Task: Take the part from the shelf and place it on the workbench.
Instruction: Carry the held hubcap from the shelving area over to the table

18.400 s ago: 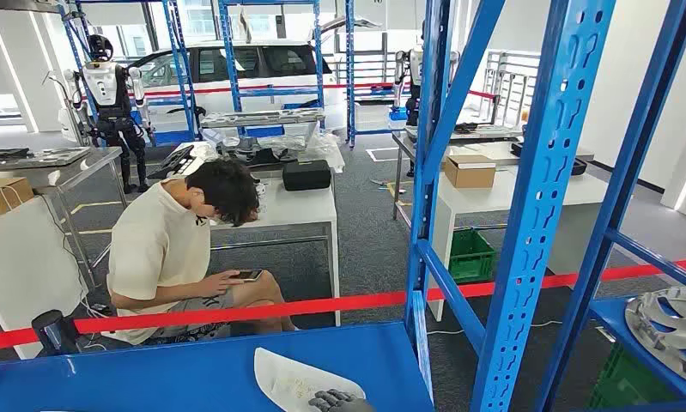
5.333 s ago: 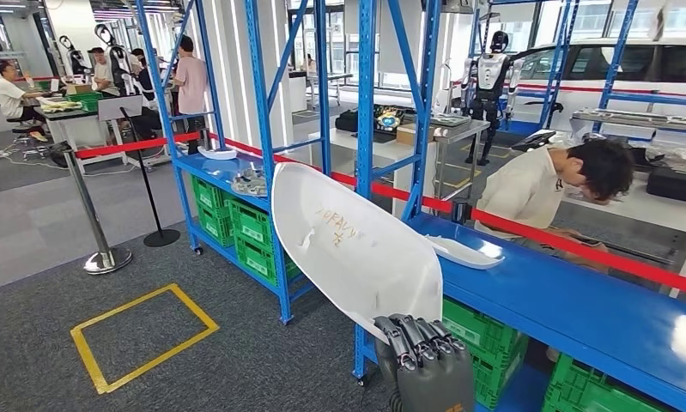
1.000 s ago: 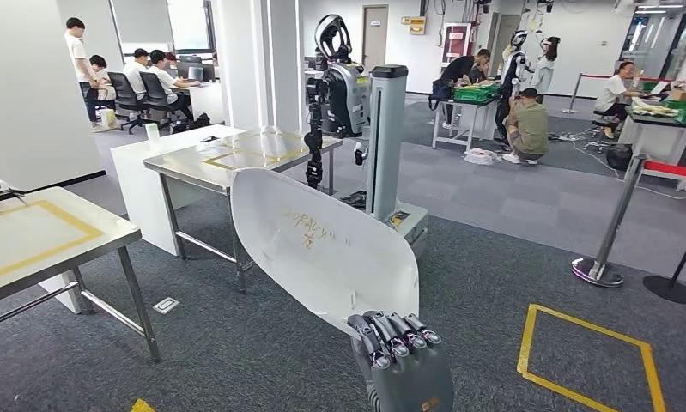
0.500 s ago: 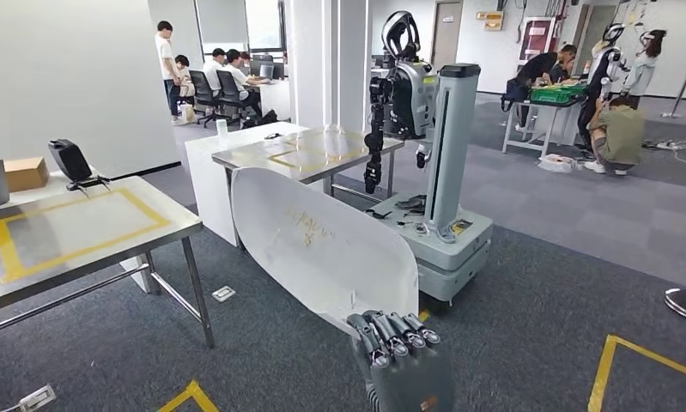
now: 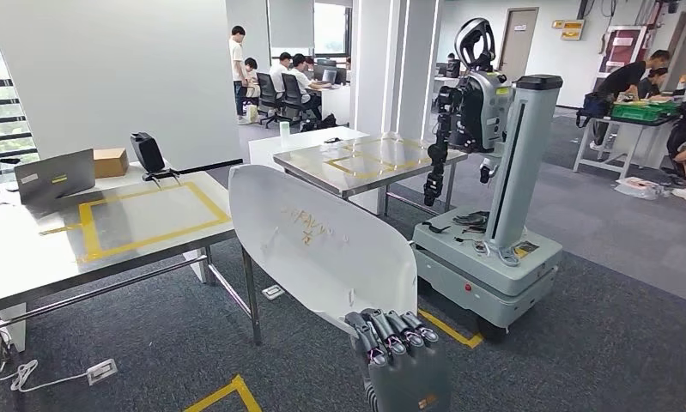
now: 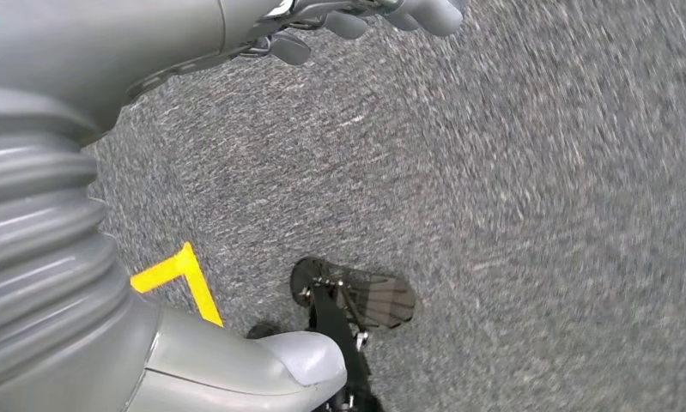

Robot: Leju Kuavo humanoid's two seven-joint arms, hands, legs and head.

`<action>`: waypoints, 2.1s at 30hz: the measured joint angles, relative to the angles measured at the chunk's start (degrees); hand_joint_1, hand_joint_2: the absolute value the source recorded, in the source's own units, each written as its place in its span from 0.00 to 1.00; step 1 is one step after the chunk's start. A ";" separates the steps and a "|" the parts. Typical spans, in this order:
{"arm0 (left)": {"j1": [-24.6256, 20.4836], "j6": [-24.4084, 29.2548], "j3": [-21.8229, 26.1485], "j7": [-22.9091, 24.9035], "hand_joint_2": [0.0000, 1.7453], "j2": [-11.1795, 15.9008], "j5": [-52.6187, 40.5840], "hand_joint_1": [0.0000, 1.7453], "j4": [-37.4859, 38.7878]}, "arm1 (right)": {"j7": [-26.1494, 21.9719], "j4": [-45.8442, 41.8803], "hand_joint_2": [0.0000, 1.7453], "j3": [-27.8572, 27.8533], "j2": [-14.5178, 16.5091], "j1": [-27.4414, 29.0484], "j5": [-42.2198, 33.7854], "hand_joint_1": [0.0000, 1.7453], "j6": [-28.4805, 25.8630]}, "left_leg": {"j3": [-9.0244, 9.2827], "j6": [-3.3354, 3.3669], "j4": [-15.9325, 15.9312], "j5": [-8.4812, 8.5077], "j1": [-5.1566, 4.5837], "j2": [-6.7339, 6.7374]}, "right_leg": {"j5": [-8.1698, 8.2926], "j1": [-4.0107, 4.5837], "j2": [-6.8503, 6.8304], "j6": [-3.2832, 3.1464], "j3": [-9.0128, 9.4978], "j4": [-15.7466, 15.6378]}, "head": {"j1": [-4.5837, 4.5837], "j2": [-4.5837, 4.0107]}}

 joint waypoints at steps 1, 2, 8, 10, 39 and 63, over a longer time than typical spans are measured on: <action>0.00 -0.04 0.01 0.04 1.00 -0.01 -0.03 0.00 -0.01 | -0.19 0.07 1.00 0.02 0.00 -0.12 0.01 1.00 -0.04 | 0.57 0.28 -0.02 -0.28 0.08 -0.57 | -0.42 -0.21 1.08 0.28 -1.23 2.21 | 0.03 0.00; -0.03 -0.09 0.01 0.07 1.00 -0.01 -0.05 0.00 -0.01 | -0.39 0.16 1.00 0.02 0.00 -0.21 0.02 1.00 -0.07 | 0.93 0.50 -0.07 -0.56 0.10 -1.12 | -1.34 -0.42 2.22 0.56 -3.21 5.14 | 0.04 -0.01; 0.17 -0.46 0.03 0.06 1.00 -0.04 -0.07 0.00 0.00 | -0.26 0.87 1.00 0.04 -0.02 0.20 0.01 1.00 -0.01 | 2.91 0.29 0.01 -2.42 0.12 -5.36 | -1.49 -0.83 4.04 1.01 -10.46 6.91 | 0.11 -0.01; 0.21 -0.52 0.05 0.06 1.00 -0.08 -0.07 0.00 0.02 | 0.01 0.97 1.00 0.13 -0.09 0.22 0.02 1.00 0.04 | 3.68 -0.26 0.17 -3.27 0.13 -6.56 | 4.01 -0.77 5.88 0.60 -9.17 0.14 | 0.10 -0.01; 0.34 -0.68 0.26 -0.45 1.00 -0.19 0.14 0.00 0.02 | -1.93 1.01 1.00 0.61 0.28 0.49 0.02 1.00 0.04 | 3.28 -0.04 -0.17 -2.48 0.09 -3.50 | -3.13 -0.79 3.59 0.99 -9.53 5.38 | 0.20 -0.01; 0.23 -0.72 0.29 -0.49 1.00 -0.27 0.11 0.00 0.01 | -2.75 1.54 1.00 -0.67 1.11 0.50 0.02 1.00 -0.55 | 0.06 -0.22 0.03 0.12 0.14 -1.49 | -1.63 0.19 3.76 -0.41 -0.12 1.46 | 0.02 0.01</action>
